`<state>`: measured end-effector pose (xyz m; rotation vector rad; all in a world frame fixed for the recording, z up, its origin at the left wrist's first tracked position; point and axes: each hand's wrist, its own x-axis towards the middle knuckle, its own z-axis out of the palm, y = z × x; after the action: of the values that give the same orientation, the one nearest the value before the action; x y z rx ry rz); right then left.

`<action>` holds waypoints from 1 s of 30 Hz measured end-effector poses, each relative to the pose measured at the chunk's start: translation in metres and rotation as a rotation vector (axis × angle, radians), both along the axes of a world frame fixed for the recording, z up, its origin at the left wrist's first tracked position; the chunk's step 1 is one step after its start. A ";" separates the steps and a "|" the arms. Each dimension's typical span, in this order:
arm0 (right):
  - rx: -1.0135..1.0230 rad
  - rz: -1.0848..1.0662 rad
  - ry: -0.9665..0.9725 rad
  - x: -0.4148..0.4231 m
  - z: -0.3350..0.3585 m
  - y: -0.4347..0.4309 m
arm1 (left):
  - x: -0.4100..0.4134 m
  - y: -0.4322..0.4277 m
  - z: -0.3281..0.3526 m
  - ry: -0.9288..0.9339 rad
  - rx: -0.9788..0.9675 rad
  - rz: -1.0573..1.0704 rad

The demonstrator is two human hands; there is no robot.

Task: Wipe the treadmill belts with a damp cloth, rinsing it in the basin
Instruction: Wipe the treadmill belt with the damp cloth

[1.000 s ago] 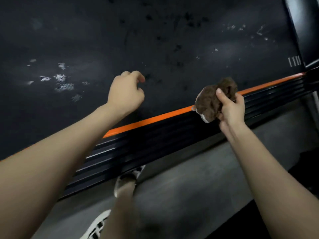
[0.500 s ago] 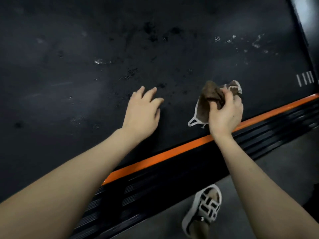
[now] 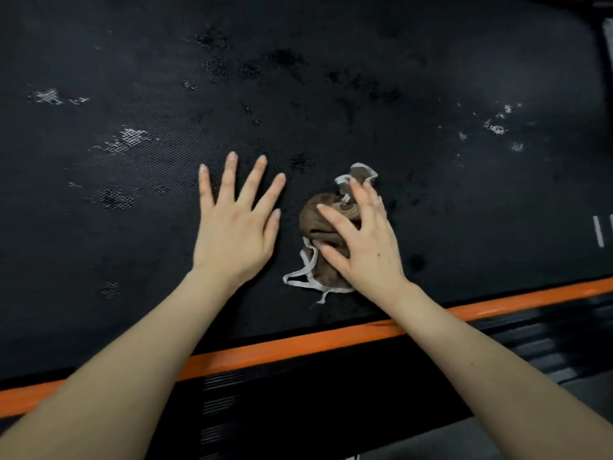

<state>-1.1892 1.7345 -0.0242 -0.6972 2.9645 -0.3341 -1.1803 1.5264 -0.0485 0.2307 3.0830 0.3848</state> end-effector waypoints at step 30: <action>-0.154 -0.485 0.306 -0.042 0.010 0.253 | -0.080 0.204 0.023 0.342 0.151 -0.089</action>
<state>-1.2308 1.9876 -0.0147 -0.0203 3.4052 -0.5319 -1.2602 1.7305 -0.0255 0.4844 3.3593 0.6366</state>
